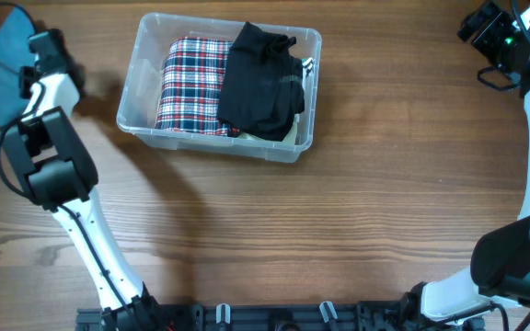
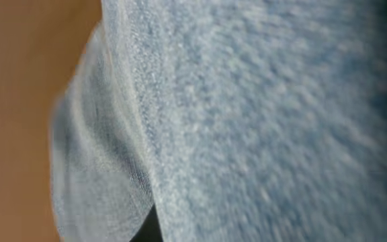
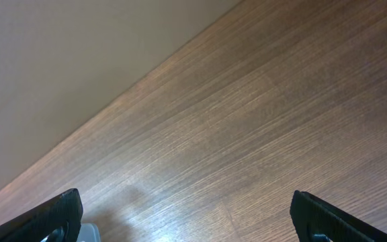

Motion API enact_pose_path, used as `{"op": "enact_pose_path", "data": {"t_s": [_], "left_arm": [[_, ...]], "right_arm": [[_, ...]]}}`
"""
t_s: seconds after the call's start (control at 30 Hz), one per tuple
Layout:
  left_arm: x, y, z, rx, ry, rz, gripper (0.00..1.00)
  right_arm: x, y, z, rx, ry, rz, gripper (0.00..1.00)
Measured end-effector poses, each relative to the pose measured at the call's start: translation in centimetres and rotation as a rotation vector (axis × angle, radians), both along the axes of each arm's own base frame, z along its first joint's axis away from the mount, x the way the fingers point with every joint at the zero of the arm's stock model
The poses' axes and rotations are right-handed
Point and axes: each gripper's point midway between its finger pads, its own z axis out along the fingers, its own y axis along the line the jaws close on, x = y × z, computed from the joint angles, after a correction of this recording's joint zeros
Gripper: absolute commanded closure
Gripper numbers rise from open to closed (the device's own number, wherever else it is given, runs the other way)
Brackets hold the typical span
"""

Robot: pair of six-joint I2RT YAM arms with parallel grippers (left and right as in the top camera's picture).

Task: Pack container
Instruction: 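Close the left gripper on the teal cloth and lift it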

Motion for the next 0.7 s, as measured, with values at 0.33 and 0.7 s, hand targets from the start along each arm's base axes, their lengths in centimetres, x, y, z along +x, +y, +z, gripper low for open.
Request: {"op": "enact_pose_path", "data": {"t_s": [0.33, 0.7], "left_arm": [[-0.6, -11.2, 13.3, -0.373, -0.271, -0.059, 0.96], [-7.0, -20.7, 25.6, -0.858, -0.473, -0.176, 0.96]], "right_arm": [[0.0, 0.0, 0.0, 0.000, 0.001, 0.000, 0.00], [0.0, 0.0, 0.0, 0.000, 0.000, 0.000, 0.00]]}}
